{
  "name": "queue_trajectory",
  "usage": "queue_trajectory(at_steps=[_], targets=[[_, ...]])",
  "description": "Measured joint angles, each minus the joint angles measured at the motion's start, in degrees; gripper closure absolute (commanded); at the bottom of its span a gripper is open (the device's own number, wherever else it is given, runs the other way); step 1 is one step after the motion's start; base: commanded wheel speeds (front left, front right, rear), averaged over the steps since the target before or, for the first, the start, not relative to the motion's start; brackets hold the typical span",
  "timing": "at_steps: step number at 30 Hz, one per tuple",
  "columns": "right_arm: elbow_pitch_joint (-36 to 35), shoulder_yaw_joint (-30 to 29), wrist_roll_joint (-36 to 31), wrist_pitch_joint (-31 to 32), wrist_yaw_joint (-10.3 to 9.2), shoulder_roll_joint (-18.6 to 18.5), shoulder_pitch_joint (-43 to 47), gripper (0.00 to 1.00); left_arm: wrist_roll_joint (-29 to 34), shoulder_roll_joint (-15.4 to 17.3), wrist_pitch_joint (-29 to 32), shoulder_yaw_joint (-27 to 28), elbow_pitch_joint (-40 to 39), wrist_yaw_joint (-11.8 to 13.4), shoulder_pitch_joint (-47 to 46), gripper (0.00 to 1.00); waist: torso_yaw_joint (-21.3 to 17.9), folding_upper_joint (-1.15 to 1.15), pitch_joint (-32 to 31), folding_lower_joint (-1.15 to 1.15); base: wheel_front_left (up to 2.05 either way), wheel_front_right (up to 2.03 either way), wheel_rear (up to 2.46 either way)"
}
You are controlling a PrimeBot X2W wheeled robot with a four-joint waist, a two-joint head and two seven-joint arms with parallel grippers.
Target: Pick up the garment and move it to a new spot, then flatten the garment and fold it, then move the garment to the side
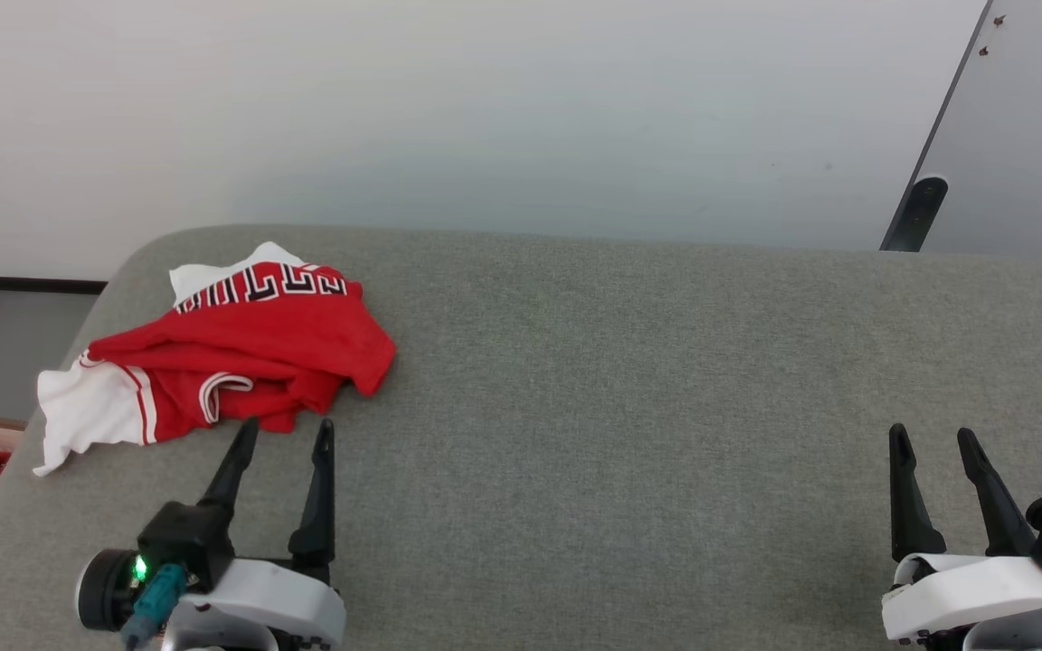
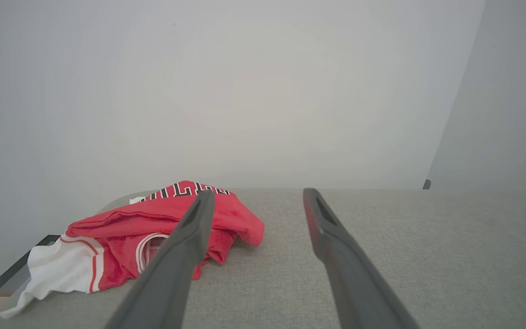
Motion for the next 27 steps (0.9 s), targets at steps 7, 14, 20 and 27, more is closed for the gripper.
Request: queue_trajectory(at_steps=[7,14,20,27], targets=[[-0.41,-0.07,-3.86,-0.94,0.0,0.05,0.0,0.0,2.63,0.6,-0.85,-0.46,-0.22,0.05,-0.01,0.0,0.32,0.0,-0.29,0.0,0.0,0.0,0.0],[-0.66,0.6,-7.43,-1.6,0.0,0.07,0.13,0.0,4.1,0.32,-1.54,0.13,0.41,-0.52,-0.01,0.0,1.7,0.0,-0.88,0.0,0.0,0.0,0.0],[-0.55,2.81,-9.6,-2.37,0.0,0.05,0.25,0.0,4.19,-0.55,-2.22,3.41,2.6,-1.22,0.0,0.0,4.19,0.0,-1.54,0.0,0.0,0.0,0.0],[-0.13,6.26,-11.81,-3.02,0.01,0.02,0.52,0.0,5.77,-0.71,-2.94,7.71,4.45,-1.47,0.43,0.0,8.82,0.0,-2.6,0.0,0.0,0.0,0.0]])
